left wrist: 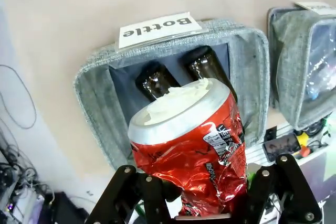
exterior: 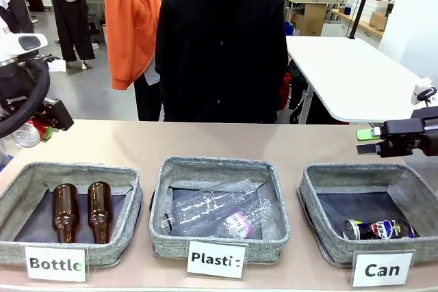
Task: Sort the can waste into the basket.
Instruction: Pick up the can waste from the table and place it in the right Fabric basket.
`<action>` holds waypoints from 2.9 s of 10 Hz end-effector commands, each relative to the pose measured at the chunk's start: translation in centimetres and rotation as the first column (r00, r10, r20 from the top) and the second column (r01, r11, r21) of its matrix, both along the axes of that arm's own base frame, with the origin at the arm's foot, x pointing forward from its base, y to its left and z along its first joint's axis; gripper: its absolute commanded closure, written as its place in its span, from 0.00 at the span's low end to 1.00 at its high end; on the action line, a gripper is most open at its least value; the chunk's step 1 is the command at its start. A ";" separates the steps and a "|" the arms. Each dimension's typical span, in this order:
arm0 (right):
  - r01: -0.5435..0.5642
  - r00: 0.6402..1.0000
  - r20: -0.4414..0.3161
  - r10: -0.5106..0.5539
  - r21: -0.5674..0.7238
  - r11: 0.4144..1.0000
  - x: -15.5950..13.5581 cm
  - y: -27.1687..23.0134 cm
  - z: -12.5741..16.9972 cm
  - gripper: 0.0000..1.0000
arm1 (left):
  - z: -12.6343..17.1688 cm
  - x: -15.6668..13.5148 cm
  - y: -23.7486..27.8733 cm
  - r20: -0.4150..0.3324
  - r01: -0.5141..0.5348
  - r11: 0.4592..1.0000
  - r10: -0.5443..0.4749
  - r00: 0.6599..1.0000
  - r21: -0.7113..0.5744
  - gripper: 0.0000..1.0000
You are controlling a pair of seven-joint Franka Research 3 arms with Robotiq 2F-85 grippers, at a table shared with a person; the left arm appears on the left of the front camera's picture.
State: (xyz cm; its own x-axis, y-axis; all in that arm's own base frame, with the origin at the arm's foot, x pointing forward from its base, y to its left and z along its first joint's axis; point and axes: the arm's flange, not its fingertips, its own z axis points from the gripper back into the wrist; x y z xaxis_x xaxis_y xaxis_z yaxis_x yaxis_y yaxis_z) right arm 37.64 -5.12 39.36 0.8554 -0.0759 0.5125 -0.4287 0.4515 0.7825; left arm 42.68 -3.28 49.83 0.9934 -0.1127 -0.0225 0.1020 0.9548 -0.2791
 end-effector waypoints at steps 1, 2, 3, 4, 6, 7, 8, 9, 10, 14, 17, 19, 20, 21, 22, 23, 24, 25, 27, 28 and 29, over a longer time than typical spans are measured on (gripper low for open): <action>0.020 1.000 0.012 -0.020 0.006 1.000 -0.6 0.5 -0.2 0.00 | 0.0 -0.6 0.0 0.004 0.004 1.000 -0.004 1.000 0.000 1.00; 0.000 1.000 0.000 0.000 0.000 1.000 0.0 0.0 0.0 0.00 | 0.7 -1.2 -4.1 0.206 0.106 0.992 -0.117 0.972 0.063 1.00; 0.037 0.996 0.084 -0.039 0.022 0.999 -1.6 -1.8 5.1 0.00 | 2.2 -0.4 -9.2 0.386 0.123 0.980 -0.177 0.905 0.159 1.00; 0.108 0.989 0.098 -0.111 0.032 0.994 -3.6 -3.6 9.4 0.00 | 3.3 0.9 -14.7 0.516 0.185 0.963 -0.262 0.815 0.196 1.00; 0.205 0.976 0.047 -0.212 0.132 0.970 -8.0 -8.1 16.0 0.00 | 4.6 4.8 -26.8 0.682 0.475 0.862 -0.454 0.573 0.175 1.00; 0.336 0.937 0.070 -0.343 0.094 0.937 -9.8 -11.1 17.5 0.00 | 4.6 5.9 -32.4 0.717 0.625 0.766 -0.519 0.466 0.148 1.00; 0.405 0.908 0.096 -0.407 0.036 0.913 -11.7 -14.3 17.9 0.00 | 4.7 6.9 -37.9 0.725 0.756 0.638 -0.588 0.360 0.142 1.00; 0.431 0.899 0.102 -0.425 -0.044 0.901 -13.8 -17.1 17.5 0.00 | 4.9 7.3 -42.6 0.713 0.850 0.495 -0.661 0.235 0.179 1.00; 0.431 0.902 0.093 -0.422 -0.144 0.891 -16.0 -19.9 16.8 0.00 | 4.8 7.4 -47.6 0.670 0.949 0.249 -0.740 0.057 0.195 1.00; 0.545 0.837 0.090 -0.540 -0.221 0.809 -20.7 -27.0 15.2 0.00 | -0.7 4.9 -61.1 0.577 0.982 -0.155 -0.794 -0.189 0.108 1.00; 0.479 0.875 0.050 -0.482 -0.242 0.844 -19.9 -24.3 14.6 0.00 | -6.9 0.6 -66.2 0.389 0.992 -0.101 -0.913 -0.125 0.080 1.00; 0.479 0.875 0.050 -0.482 -0.242 0.844 -19.9 -24.3 14.6 0.00 | -7.8 -0.9 -67.7 0.318 0.964 -0.046 -0.939 -0.131 0.260 1.00; 0.479 0.875 0.050 -0.482 -0.242 0.844 -19.9 -24.3 14.6 0.00 | -7.3 -0.9 -67.8 0.341 0.950 0.007 -0.934 -0.105 0.312 1.00; 0.479 0.875 0.050 -0.482 -0.242 0.844 -19.9 -24.3 14.6 0.00 | -7.2 -1.0 -67.8 0.350 0.948 0.019 -0.932 -0.099 0.317 1.00; 0.479 0.875 0.050 -0.482 -0.242 0.844 -19.9 -24.3 14.6 0.00 | -7.3 -0.8 -68.0 0.338 0.957 0.009 -0.936 -0.094 0.290 1.00; 0.479 0.875 0.050 -0.482 -0.242 0.844 -19.9 -24.3 14.6 0.00 | -7.5 -1.0 -68.0 0.339 0.961 -0.004 -0.936 -0.101 0.276 0.80; 0.479 0.875 0.050 -0.482 -0.242 0.844 -19.9 -24.3 14.6 0.00 | -7.6 -1.2 -68.1 0.337 0.959 -0.010 -0.935 -0.109 0.283 0.43; 0.479 0.875 0.050 -0.482 -0.242 0.844 -19.9 -24.3 14.6 0.00 | -7.6 -1.2 -67.9 0.334 0.960 -0.006 -0.937 -0.104 0.280 0.23; 0.479 0.875 0.050 -0.482 -0.242 0.844 -19.9 -24.3 14.6 0.00 | -7.6 -1.4 -67.8 0.334 0.962 0.000 -0.938 -0.095 0.274 0.00; 0.479 0.875 0.050 -0.482 -0.242 0.844 -19.9 -24.3 14.6 0.00 | -7.6 -1.4 -67.9 0.326 0.963 -0.002 -0.941 -0.093 0.271 0.00; 0.479 0.875 0.050 -0.482 -0.242 0.844 -19.9 -24.3 14.6 0.00 | -7.5 -1.4 -67.9 0.319 0.966 -0.001 -0.944 -0.087 0.260 0.09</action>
State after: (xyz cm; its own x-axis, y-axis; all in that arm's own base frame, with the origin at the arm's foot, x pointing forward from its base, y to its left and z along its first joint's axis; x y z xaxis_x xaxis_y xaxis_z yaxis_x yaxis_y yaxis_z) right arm 17.72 -29.74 54.01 0.7445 -0.3465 0.5706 -0.1174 0.7735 0.6229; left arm 40.44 -69.47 41.37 -0.2113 -0.9377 0.2758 0.9773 -0.2067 0.0459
